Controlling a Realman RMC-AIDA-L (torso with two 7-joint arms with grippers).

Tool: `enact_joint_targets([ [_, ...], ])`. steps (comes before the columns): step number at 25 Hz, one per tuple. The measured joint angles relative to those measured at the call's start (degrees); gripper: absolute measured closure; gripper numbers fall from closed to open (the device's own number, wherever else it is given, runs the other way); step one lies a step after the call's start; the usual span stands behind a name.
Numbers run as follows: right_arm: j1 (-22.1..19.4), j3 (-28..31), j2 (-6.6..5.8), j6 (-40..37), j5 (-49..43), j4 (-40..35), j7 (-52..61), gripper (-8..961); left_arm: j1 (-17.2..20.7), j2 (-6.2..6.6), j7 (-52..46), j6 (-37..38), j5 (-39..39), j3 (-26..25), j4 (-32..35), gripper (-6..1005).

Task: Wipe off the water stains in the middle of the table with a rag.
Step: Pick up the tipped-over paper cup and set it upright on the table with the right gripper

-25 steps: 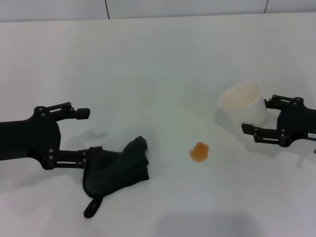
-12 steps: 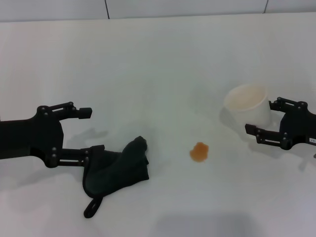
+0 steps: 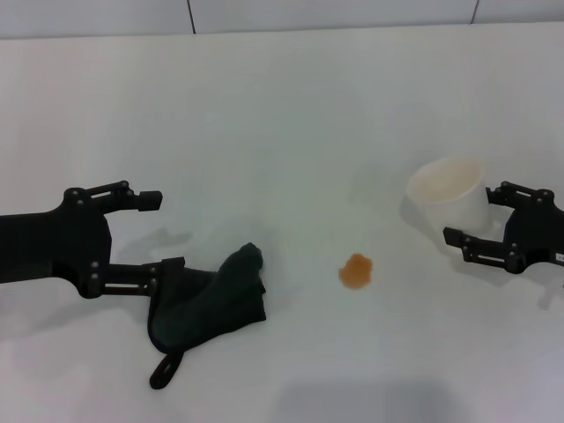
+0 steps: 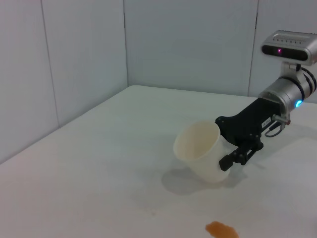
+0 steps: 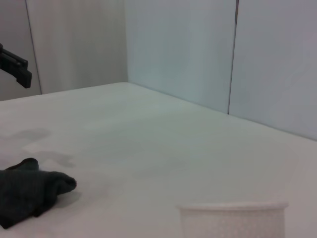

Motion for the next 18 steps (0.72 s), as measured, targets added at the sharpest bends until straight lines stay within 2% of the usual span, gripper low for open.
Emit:
enact_joint_targets([
  [18,-1.3,0.1,-0.05,0.9,0.0,0.7,0.2,193,0.0,0.04,-0.2,0.0,0.2,0.0,0.1,133],
])
